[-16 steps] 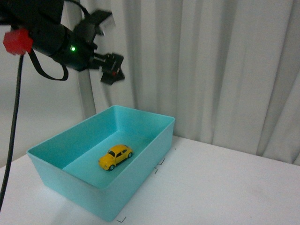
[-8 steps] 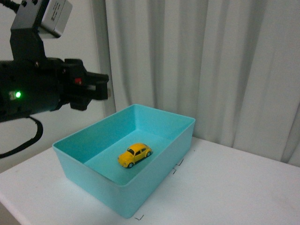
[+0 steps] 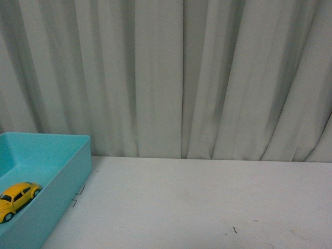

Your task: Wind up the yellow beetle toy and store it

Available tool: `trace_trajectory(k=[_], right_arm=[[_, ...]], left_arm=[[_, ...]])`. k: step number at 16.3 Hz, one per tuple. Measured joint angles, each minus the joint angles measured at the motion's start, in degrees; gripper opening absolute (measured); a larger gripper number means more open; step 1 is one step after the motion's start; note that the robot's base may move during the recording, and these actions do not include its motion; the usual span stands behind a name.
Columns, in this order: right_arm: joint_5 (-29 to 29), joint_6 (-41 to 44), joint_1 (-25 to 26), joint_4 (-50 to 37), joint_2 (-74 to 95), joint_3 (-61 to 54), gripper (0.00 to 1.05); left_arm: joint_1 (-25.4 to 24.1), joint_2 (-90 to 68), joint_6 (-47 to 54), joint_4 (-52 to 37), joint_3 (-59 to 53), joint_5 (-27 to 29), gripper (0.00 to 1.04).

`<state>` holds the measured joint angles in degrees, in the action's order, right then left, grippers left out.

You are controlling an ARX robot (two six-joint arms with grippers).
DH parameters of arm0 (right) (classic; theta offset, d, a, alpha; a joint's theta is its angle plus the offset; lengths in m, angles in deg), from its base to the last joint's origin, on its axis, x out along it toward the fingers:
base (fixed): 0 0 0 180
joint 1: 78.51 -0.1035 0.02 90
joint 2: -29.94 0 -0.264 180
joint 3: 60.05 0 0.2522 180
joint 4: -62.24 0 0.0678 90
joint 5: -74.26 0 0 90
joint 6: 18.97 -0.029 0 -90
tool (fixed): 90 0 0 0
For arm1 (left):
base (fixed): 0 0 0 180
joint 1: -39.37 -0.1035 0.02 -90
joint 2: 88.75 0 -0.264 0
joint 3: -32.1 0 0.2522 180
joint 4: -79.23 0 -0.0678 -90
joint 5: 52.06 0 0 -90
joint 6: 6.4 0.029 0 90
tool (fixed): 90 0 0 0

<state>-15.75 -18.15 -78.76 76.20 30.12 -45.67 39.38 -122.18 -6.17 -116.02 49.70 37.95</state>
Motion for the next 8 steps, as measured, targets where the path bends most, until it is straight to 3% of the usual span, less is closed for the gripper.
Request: trace_trajectory(k=[1,8], right_arm=[[0.0,0.0,0.0,0.0,0.0,0.0,0.98],[0.0,0.0,0.0,0.0,0.0,0.0,0.98]], left_arm=[[0.0,5.9,0.0,4.2,-1.4,0.0,0.02],[0.0,14.1,0.0,9.6,-3.3,0.0,0.02]])
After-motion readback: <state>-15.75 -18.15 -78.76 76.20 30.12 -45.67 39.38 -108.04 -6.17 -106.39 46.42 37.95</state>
